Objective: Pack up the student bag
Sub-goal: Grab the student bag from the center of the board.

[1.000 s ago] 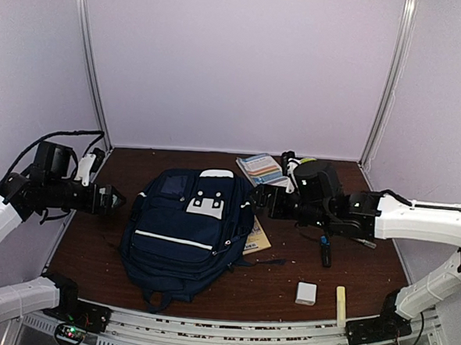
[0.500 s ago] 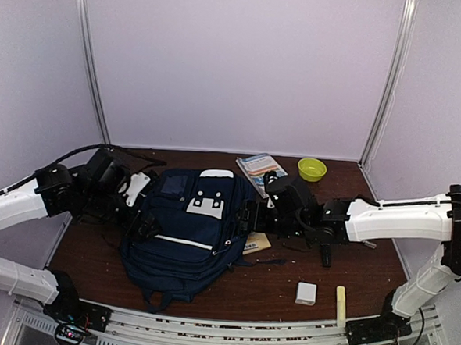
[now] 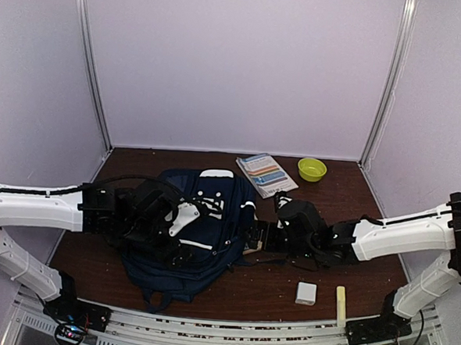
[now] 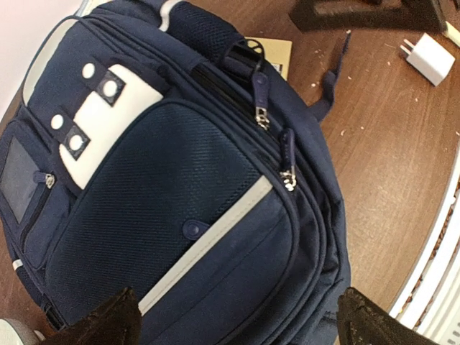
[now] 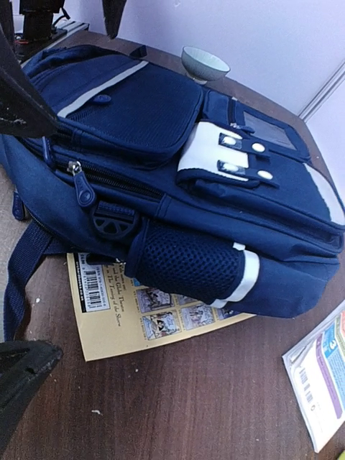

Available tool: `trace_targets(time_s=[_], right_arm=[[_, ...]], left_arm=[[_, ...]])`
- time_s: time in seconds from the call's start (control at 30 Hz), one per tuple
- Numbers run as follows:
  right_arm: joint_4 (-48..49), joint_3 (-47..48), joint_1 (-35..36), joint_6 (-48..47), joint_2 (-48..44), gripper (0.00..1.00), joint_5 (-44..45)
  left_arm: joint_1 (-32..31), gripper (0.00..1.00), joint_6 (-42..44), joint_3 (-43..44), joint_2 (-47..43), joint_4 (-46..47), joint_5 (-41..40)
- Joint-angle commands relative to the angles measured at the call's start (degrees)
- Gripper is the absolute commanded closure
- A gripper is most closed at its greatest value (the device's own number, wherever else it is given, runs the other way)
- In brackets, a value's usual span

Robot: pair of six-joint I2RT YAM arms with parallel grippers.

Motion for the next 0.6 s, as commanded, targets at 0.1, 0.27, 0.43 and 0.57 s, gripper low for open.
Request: trace_targets(time_s=[0.1, 0.27, 0.43, 0.57], right_arm=[[-13.97, 6.51, 0.43, -0.85, -7.92, 0.01, 6.26], [-19.04, 5.58, 0.43, -0.18, -14.21, 0.0, 8.04], [-16.6, 3.04, 0.42, -2.25, -17.45, 0.0, 9.21], [-16.69, 3.17, 0.44, -3.0, -18.14, 0.0, 9.69]], left_arm=[[-2.97, 0.08, 5.76, -0.5, 4.66, 7.96, -1.75], [-3.2, 0.09, 7.08, -0.66, 6.73, 10.29, -5.63], [-3.2, 0.14, 10.23, 1.5, 11.17, 9.18, -6.39], [-3.2, 0.21, 10.56, 4.0, 14.81, 7.64, -7.19]])
